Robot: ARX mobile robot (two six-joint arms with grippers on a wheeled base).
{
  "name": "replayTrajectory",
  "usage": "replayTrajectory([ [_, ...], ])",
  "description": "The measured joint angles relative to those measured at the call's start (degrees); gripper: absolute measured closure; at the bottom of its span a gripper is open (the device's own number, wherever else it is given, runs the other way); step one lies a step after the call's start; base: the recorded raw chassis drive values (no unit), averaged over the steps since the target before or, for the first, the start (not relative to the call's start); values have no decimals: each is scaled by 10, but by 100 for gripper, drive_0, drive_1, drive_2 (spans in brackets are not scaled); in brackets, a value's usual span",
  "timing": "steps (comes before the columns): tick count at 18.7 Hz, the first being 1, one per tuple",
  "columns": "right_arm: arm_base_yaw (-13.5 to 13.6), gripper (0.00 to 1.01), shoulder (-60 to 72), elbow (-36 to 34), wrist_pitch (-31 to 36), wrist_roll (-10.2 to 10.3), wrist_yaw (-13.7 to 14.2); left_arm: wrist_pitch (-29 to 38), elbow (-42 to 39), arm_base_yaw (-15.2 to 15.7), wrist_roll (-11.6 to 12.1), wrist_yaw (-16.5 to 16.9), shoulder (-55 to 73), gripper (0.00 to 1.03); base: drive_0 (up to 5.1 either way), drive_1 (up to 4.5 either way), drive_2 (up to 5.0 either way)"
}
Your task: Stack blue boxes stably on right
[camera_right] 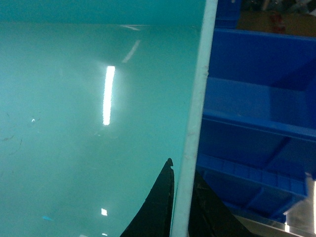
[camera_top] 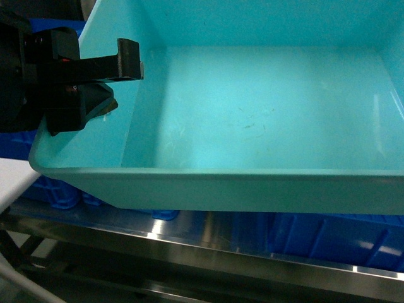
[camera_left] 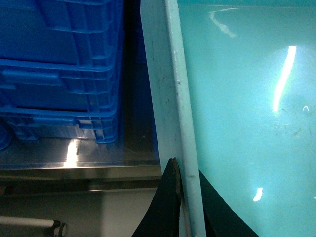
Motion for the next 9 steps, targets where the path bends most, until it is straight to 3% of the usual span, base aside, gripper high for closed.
replayTrajectory([
  [7, 0, 94, 0, 0, -2, 0, 0, 0, 0, 0, 0, 0, 0, 101, 304, -525, -263],
  [9, 0, 94, 0, 0, -1, 0, 0, 1, 0, 0, 0, -1, 0, 101, -108, -108, -108],
])
